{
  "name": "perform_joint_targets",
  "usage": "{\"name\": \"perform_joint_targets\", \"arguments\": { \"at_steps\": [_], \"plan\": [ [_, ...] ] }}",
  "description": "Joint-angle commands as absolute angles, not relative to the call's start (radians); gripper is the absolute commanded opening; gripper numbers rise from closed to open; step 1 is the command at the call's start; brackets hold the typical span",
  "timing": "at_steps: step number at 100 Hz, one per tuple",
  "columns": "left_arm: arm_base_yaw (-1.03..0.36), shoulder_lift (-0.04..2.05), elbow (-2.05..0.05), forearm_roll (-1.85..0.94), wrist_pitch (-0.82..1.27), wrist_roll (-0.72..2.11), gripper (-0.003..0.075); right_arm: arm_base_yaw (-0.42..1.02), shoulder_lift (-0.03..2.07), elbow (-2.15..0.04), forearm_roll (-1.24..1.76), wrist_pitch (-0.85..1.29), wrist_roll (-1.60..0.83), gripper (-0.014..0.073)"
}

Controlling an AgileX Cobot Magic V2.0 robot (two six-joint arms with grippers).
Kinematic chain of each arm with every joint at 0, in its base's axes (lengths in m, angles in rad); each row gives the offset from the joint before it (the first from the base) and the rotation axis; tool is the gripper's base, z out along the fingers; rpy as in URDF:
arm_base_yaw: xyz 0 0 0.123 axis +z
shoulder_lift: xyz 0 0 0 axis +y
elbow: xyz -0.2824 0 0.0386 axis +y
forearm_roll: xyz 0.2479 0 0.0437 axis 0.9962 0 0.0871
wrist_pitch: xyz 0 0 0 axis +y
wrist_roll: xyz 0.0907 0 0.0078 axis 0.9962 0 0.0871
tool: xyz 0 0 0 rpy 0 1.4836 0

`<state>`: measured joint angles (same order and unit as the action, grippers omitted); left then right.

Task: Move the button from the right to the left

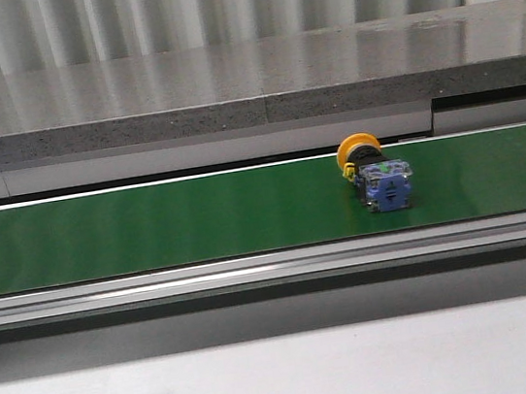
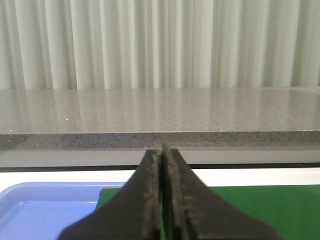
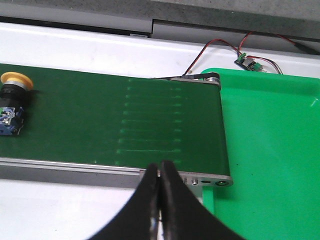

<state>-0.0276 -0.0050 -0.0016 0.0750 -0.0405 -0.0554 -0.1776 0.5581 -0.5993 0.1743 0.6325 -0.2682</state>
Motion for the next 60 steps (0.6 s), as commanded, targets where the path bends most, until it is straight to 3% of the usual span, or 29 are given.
{"name": "perform_joint_targets", "arguments": {
  "at_steps": [1, 31, 60],
  "plan": [
    [-0.031, -0.038, 0.018, 0.073, -0.128, -0.06, -0.002, -0.182, 0.556, -0.625, 0.184, 0.564, -0.272, -0.0067],
    [-0.031, 0.025, -0.189, -0.055, 0.154, -0.06, -0.002, -0.182, 0.556, -0.625, 0.184, 0.564, -0.272, -0.0067],
    [-0.031, 0.316, -0.486, -0.06, 0.407, -0.06, -0.002, -0.182, 0.556, -0.625, 0.184, 0.564, -0.272, -0.0067]
  ]
}}
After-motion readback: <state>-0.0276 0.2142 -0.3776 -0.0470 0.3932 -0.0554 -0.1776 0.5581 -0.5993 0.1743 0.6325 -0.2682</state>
